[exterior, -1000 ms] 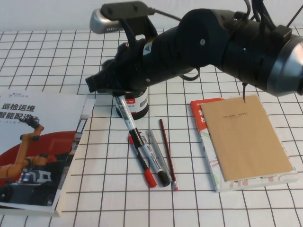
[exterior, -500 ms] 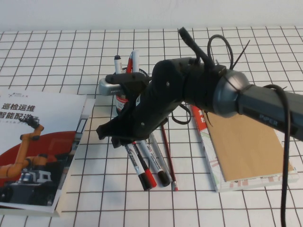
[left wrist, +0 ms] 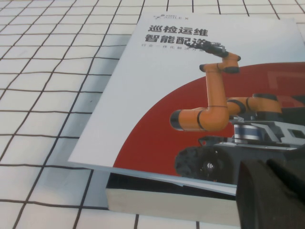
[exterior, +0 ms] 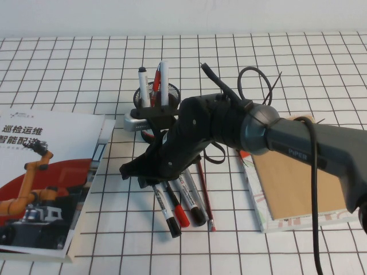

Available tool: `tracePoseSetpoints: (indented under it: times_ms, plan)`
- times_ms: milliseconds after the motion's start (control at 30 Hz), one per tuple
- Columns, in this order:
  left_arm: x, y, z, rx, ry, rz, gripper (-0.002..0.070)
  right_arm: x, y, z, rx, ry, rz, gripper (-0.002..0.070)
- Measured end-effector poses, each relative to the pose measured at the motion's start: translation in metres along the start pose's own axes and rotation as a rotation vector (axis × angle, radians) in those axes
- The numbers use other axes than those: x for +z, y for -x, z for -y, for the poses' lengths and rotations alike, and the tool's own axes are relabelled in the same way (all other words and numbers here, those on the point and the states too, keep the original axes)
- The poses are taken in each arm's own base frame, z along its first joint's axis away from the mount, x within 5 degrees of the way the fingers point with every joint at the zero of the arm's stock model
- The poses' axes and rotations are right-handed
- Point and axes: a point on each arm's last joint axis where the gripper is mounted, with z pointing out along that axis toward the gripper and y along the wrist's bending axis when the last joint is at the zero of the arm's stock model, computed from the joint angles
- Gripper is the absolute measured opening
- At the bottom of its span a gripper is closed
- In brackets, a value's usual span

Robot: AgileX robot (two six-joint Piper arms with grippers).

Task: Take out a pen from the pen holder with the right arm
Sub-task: 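Take a marker out of the pen holder and lay it on the table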

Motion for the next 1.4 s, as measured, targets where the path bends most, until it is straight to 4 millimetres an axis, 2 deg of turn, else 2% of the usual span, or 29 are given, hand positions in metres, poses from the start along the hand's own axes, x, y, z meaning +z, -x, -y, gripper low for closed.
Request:
tracePoseSetpoints:
  times_ms: [100,267,433,533,633,700,733,800,867,1033,1200,1300,1400]
  plan:
    - [0.000,0.000,0.000,0.000,0.000,0.000,-0.0003,0.000,0.000,0.000,0.000,0.000,0.002,0.0112]
    - [0.000,0.000,0.000,0.000,0.000,0.000,-0.0003,0.000,0.001,0.000,-0.001,0.000,0.006,0.0221]
    - [0.000,0.000,0.000,0.000,0.000,0.000,-0.0003,0.000,0.001,0.000,-0.005,-0.004,0.006,0.0246]
    - [0.000,0.000,0.000,0.000,0.000,0.000,-0.0003,-0.013,0.004,-0.002,-0.036,-0.017,0.033,0.0245]
    - [0.000,0.000,0.000,0.000,0.000,0.000,-0.0003,-0.043,0.007,-0.010,-0.095,-0.048,0.081,0.0211]
    - [0.000,0.000,0.000,0.000,0.000,0.000,-0.0003,-0.066,0.005,-0.015,-0.124,-0.060,0.117,0.0158]
    - [0.000,0.000,0.000,0.000,0.000,0.000,-0.0003,-0.086,0.002,-0.019,-0.139,-0.057,0.151,0.0120]
    - [0.000,0.000,0.000,0.000,0.000,0.000,-0.0003,-0.111,-0.008,-0.023,-0.159,-0.055,0.187,0.0046]
    - [0.000,0.000,0.000,0.000,0.000,0.000,-0.0003,-0.139,-0.020,-0.025,-0.178,-0.058,0.221,0.0011]
    - [0.000,0.000,0.000,0.000,0.000,0.000,-0.0003,-0.191,-0.057,-0.018,-0.205,-0.100,0.274,-0.0010]
    - [0.000,0.000,0.000,0.000,0.000,0.000,-0.0003,-0.231,-0.103,-0.006,-0.224,-0.137,0.319,-0.0014]
    - [0.000,0.000,0.000,0.000,0.000,0.000,-0.0003,-0.252,-0.132,0.003,-0.239,-0.152,0.332,-0.0014]
    - [0.000,0.000,0.000,0.000,0.000,0.000,-0.0003,-0.262,-0.161,0.012,-0.238,-0.171,0.289,-0.0014]
